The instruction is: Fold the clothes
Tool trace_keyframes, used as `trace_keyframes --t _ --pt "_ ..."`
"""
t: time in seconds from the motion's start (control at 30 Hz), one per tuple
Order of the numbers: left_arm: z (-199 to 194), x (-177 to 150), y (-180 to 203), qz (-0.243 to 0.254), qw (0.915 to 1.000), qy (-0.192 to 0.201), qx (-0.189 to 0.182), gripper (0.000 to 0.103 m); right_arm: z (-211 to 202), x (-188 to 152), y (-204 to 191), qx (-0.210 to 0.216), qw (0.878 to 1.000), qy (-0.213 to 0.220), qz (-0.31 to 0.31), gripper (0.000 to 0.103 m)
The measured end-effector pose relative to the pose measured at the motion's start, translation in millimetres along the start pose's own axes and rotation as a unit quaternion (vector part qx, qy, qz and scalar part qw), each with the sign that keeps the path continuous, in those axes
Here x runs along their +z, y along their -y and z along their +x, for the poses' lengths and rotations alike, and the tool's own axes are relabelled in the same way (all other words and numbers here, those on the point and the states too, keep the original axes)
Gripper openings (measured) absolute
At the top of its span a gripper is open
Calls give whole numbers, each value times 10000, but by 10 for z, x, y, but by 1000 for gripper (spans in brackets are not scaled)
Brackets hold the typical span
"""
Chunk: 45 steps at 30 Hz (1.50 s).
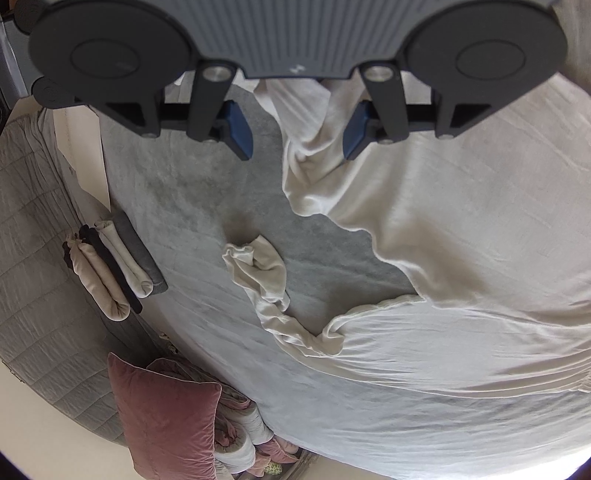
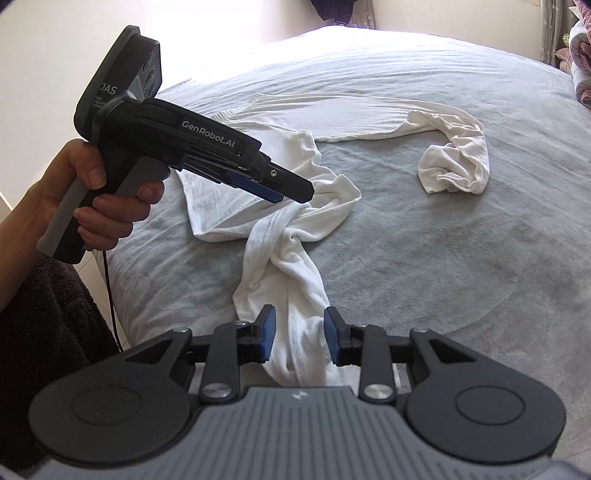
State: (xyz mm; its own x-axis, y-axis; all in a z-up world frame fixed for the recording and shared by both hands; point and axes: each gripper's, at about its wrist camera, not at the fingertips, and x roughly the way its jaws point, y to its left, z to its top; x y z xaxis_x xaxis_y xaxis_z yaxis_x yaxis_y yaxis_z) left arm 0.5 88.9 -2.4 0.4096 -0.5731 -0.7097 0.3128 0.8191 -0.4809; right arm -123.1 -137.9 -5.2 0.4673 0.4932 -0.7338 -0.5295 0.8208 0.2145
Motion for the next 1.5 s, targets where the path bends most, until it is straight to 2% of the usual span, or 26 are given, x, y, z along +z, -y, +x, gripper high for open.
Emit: trace_keyframes --t 0.1,0.17,0.23,0.4,0.57,0.8,1.0,1.2,1.3,1.5 --pt "-10 -1 -12 -55 10000 17 -12 54 79 -27 -58 -100 9997 -120 -183 29" --pt "-13 6 -26 -102 9999 35 -4 54 106 -43 -69 -267 9991 -181 -272 8" --pt "-15 16 -43 -156 9999 55 7 54 85 -46 -37 -379 9989 -170 -230 7" --pt "4 59 -36 -224 9997 104 35 54 -115 -10 159 -585 9981 158 102 5" --pt "31 81 6 -206 9997 101 -6 54 -224 30 458 -1015 9925 321 599 5" --pt "115 61 72 -110 9999 -1 10 54 -294 20 887 -1548 9779 448 1331 5" --pt "187 6 212 157 9998 -80 -56 54 -412 -13 1237 -1911 9590 822 1927 5" --pt "281 -49 397 459 9987 -132 -191 54 -491 -37 1357 -1972 9489 1324 2075 5" --pt "327 -92 570 768 9967 -81 -257 54 -515 -44 1385 -1992 9472 1325 2135 15" --pt "440 -215 973 1577 9868 50 -372 57 -594 -144 1529 -1738 9452 1292 2444 15"
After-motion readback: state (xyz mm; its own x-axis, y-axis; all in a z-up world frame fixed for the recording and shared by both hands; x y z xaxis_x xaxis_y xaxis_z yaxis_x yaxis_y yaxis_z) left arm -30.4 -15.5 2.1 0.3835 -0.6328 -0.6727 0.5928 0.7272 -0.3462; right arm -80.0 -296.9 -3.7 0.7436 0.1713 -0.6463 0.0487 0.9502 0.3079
